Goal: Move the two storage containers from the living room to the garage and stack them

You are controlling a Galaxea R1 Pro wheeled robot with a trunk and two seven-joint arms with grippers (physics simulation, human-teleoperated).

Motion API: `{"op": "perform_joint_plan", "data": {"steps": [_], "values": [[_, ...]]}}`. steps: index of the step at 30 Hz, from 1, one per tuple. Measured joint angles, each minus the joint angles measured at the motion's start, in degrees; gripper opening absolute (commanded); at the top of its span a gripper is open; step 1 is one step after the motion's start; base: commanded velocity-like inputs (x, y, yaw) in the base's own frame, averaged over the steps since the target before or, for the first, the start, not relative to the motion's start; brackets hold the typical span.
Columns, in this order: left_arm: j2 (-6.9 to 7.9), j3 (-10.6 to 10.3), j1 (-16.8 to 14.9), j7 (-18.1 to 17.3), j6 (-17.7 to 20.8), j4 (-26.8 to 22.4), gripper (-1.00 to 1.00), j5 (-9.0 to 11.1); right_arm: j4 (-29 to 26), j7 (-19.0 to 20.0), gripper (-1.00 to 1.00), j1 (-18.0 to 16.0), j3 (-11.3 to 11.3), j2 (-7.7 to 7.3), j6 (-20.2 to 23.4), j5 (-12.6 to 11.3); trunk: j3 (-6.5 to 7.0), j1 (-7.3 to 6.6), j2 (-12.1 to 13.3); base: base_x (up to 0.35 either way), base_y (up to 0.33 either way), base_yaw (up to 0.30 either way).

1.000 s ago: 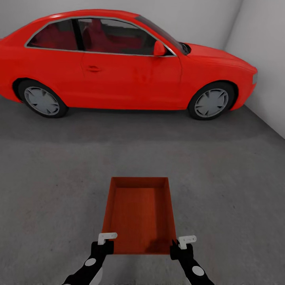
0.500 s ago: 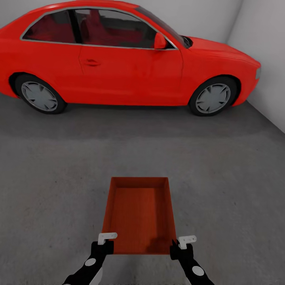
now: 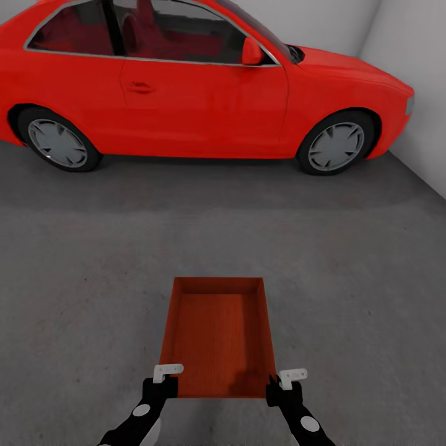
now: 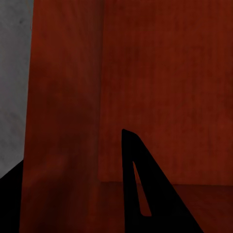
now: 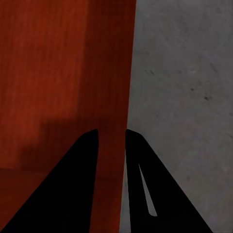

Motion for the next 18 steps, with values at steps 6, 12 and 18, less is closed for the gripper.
{"op": "perform_joint_plan", "data": {"steps": [6,12,18], "values": [[0.00,0.0,0.0,0.0,0.0,0.0,-1.00,0.0,0.0,0.0,-1.00,0.0,0.0,-0.01,0.0,0.0,-1.63,1.32,-2.4,0.000,0.000,0.000],[-0.01,0.0,0.0,0.0,0.0,0.0,-1.00,0.0,0.0,0.0,-1.00,0.0,0.0,-0.01,0.0,0.0,-3.02,2.64,-4.8,0.000,0.000,0.000],[-0.03,0.0,0.0,0.0,0.0,0.0,-1.00,0.0,0.0,0.0,-1.00,0.0,0.0,-0.03,0.0,0.0,-4.12,3.95,-7.2,0.000,0.000,0.000]]}}
